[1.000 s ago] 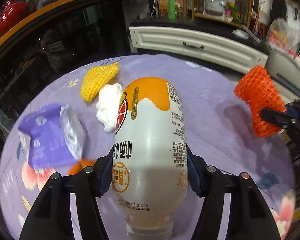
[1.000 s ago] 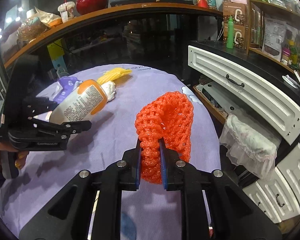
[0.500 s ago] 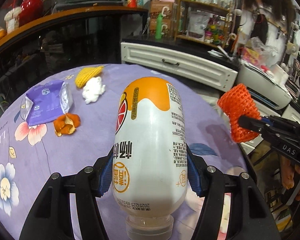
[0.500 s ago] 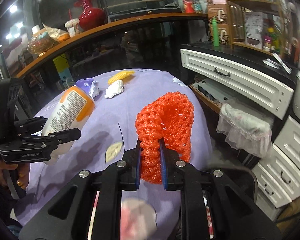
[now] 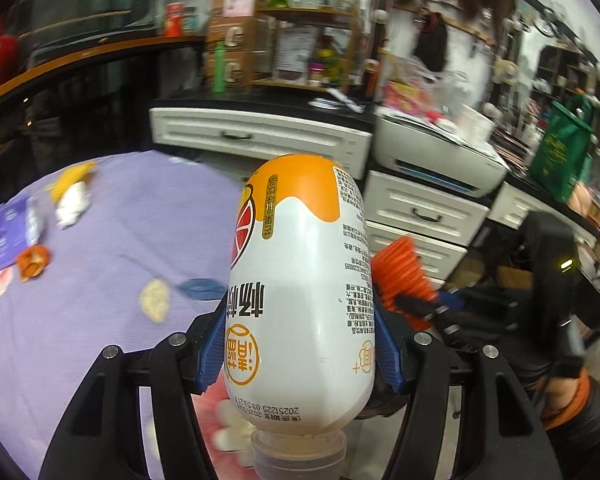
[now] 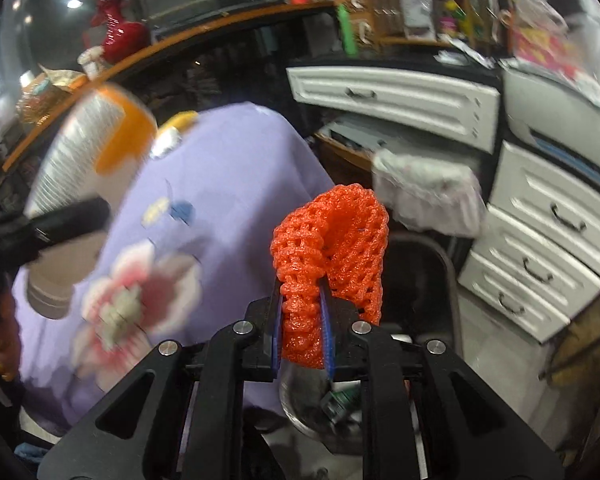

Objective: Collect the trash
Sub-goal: 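Carry bottle and orange net over the bin and open both tools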

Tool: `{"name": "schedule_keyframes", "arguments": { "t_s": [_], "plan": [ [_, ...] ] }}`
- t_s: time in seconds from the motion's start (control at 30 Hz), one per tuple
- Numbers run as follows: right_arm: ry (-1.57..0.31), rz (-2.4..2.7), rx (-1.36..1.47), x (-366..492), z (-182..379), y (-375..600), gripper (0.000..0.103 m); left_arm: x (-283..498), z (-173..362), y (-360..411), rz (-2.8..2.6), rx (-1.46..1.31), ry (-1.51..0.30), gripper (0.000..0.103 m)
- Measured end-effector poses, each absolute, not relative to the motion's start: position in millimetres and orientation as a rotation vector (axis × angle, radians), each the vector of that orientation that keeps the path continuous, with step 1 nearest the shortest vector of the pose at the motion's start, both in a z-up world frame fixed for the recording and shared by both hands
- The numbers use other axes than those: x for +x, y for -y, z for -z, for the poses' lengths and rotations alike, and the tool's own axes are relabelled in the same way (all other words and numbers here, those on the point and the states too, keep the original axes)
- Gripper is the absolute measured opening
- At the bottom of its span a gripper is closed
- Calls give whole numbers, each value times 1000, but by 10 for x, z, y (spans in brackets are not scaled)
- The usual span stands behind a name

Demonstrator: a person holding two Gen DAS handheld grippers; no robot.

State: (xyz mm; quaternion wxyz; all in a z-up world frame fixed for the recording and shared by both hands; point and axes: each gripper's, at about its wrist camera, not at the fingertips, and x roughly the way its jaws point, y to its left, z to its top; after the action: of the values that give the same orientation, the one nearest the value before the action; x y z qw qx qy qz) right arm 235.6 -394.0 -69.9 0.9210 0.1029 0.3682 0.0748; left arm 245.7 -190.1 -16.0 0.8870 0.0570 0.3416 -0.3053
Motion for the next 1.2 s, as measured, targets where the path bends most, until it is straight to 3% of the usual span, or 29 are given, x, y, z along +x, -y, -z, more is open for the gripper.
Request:
{"name": "schedule_keyframes", "arguments": {
  "t_s": [0.23, 0.33, 0.4, 0.47, 1.2],
  "plan": [
    [-836, -107, 273, 2370, 1188, 4150, 18, 2349, 364, 2288, 685, 130, -746, 61],
    [-868, -95, 331, 2410, 1398, 4243, 31, 2309, 438, 2403, 687, 143, -758, 61],
    [-882, -70, 350, 2423, 1521, 4288, 50, 2300, 482, 2457, 689, 147, -768, 61],
    [-894, -44, 364, 2404, 1599, 4335, 56, 2294, 524, 2503, 688, 151, -778, 61],
    [-738, 178, 378, 1528, 1003, 5121, 58, 2236, 1183, 3220, 738, 304, -913, 61]
  ]
}}
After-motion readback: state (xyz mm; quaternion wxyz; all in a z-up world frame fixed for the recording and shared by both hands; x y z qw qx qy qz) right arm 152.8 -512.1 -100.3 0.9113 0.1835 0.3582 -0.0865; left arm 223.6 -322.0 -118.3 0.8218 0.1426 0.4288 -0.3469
